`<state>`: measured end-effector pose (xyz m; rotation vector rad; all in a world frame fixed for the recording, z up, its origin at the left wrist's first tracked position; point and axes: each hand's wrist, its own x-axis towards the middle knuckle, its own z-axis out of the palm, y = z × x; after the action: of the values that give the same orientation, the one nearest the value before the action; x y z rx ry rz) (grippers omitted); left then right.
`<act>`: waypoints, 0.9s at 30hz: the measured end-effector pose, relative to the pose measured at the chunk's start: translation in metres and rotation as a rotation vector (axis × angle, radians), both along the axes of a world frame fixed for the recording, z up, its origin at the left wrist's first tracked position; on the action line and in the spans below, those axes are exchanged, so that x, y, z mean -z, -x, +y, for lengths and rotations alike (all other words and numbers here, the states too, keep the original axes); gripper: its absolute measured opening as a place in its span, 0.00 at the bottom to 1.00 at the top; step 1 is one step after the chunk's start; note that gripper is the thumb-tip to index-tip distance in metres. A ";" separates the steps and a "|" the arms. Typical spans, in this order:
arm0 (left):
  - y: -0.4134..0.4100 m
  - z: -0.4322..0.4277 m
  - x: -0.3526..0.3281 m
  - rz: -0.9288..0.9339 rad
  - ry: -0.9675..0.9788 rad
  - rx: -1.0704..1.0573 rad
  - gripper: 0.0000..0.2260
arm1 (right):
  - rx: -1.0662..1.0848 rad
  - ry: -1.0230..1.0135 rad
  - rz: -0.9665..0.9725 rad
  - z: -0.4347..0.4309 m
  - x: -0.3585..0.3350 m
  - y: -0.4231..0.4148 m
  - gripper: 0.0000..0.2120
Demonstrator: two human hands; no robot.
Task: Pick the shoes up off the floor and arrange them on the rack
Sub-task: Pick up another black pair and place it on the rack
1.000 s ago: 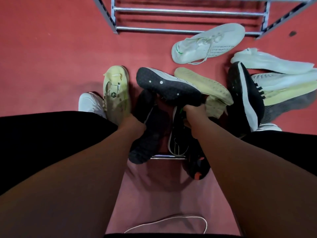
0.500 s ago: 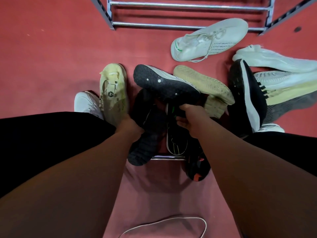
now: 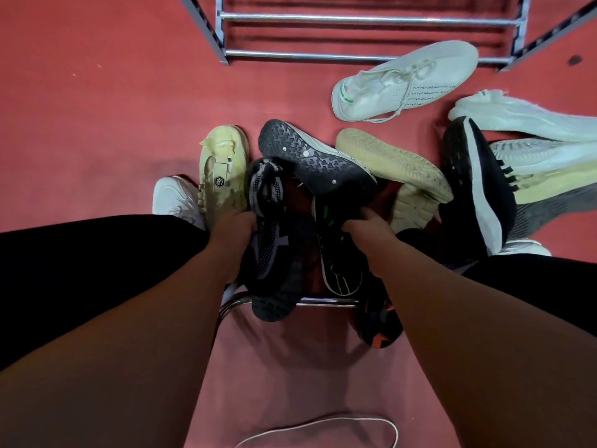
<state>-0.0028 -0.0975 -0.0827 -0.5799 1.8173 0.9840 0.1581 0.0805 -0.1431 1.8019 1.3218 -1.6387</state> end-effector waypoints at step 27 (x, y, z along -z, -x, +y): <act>-0.002 0.046 0.015 -0.056 -0.108 -0.081 0.19 | 0.279 0.016 0.118 0.014 -0.040 0.039 0.09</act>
<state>-0.0005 -0.0512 -0.0979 -0.6120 1.6917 1.1024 0.1190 0.0945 -0.1026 1.9791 1.1400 -1.9198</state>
